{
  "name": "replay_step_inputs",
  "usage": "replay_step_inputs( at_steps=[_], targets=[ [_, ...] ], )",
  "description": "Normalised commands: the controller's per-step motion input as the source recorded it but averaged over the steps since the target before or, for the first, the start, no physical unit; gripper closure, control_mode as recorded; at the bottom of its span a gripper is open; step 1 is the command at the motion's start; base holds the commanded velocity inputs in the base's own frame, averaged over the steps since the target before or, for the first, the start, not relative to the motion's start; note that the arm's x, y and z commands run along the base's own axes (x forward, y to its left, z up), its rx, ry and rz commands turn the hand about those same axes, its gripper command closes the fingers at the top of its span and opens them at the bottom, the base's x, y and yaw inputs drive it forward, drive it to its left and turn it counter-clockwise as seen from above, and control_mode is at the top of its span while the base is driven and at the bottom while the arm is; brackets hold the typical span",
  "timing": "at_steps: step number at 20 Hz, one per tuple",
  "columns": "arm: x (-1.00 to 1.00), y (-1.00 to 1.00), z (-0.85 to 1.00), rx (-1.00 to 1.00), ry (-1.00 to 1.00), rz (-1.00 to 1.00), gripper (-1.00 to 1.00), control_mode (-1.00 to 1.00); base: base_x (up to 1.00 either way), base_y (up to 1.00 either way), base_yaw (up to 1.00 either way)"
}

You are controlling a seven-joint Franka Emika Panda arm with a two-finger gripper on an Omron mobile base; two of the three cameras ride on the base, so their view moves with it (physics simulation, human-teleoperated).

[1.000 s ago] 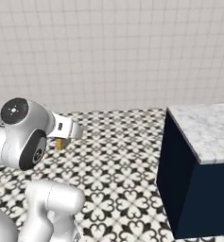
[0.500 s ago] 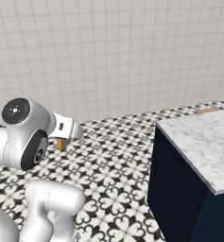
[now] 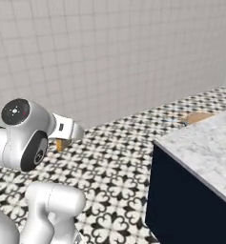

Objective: Start the toaster. Once the lever pops up, take the bread to the plate on the dining counter.

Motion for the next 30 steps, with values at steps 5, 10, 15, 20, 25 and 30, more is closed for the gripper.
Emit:
replay_step_inputs(
  at_steps=[5, 10, 15, 20, 25, 30],
  targets=[
    [0.00, 0.00, 0.00, 0.00, 0.00, 0.00, 1.00, 1.00, 0.99, 0.92, -0.54],
    [0.00, 0.00, 0.00, 0.00, 0.00, 0.00, 1.00, 1.00, 0.91, 0.88, -0.57],
    [0.00, 0.00, 0.00, 0.00, 0.00, 0.00, 1.00, 1.00, 0.86, 0.86, -0.58],
    [0.00, 0.00, 0.00, 0.00, 0.00, 0.00, 1.00, 1.00, 0.85, 0.81, -0.60],
    [0.00, 0.00, 0.00, 0.00, 0.00, 0.00, 1.00, 1.00, 0.78, 0.84, -0.59],
    [0.00, 0.00, 0.00, 0.00, 0.00, 0.00, 1.00, 1.00, 0.76, 0.83, -0.60]
  ],
)
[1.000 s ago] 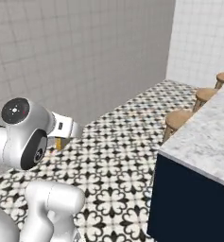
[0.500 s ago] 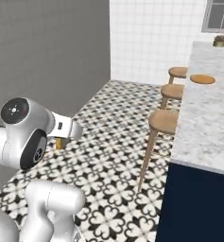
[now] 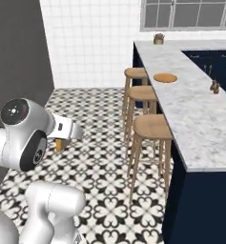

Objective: Start the toaster. Once the lever pops up, take the bread to the plate on the dining counter.

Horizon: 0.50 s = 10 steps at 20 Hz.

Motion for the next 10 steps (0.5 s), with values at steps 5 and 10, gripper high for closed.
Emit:
replay_step_inputs(
  at_steps=[5, 10],
  targets=[
    [0.00, 0.00, 0.00, 0.00, 0.00, 0.00, 1.00, 1.00, 0.71, 0.85, -0.59],
    [0.00, 0.00, 0.00, 0.00, 0.00, 0.00, 1.00, 1.00, 0.53, 0.88, -0.58]
  ],
)
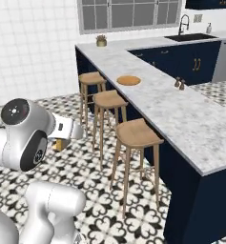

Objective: Start the toaster. Once the lever pops up, take the bread to the plate on the dining counter.

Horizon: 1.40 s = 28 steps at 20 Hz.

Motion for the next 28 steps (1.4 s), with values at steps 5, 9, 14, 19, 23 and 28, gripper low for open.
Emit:
replay_step_inputs(
  at_steps=[5, 9, 14, 19, 23, 28],
  targets=[
    [0.00, 0.00, 0.00, 0.00, 0.00, 0.00, 1.00, 1.00, 0.42, 0.95, -0.56],
    [0.00, 0.00, 0.00, 0.00, 0.00, 0.00, 1.00, 1.00, 0.27, 0.97, -0.54],
    [0.00, 0.00, 0.00, 0.00, 0.00, 0.00, 1.00, 1.00, 0.16, 1.00, -0.47],
    [0.00, 0.00, 0.00, 0.00, 0.00, 0.00, 1.00, 1.00, 0.35, 1.00, -0.44],
    [0.00, 0.00, 0.00, 0.00, 0.00, 0.00, 1.00, 1.00, 0.46, 1.00, -0.49],
    [0.00, 0.00, 0.00, 0.00, 0.00, 0.00, 1.00, 1.00, 0.40, 1.00, -0.48]
  ],
)
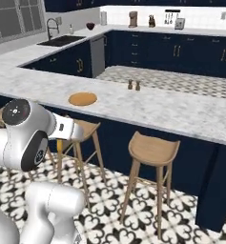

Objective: Start the toaster. Once the lever pops up, take the bread to the plate on the dining counter.

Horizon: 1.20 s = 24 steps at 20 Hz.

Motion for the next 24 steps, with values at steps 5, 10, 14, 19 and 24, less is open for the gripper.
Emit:
replay_step_inputs(
  at_steps=[5, 10, 14, 19, 24],
  targets=[
    [0.00, 0.00, 0.00, 0.00, 0.00, 0.00, 1.00, 1.00, 0.52, 1.00, -0.44],
    [0.00, 0.00, 0.00, 0.00, 0.00, 0.00, 1.00, 1.00, 0.49, 1.00, -0.38],
    [0.00, 0.00, 0.00, 0.00, 0.00, 0.00, 1.00, 1.00, 0.66, 1.00, -0.31],
    [0.00, 0.00, 0.00, 0.00, 0.00, 0.00, 1.00, 1.00, 0.46, 0.13, -0.05],
    [0.00, 0.00, 0.00, 0.00, 0.00, 0.00, 1.00, 1.00, 0.47, 0.00, 0.12]
  ],
)
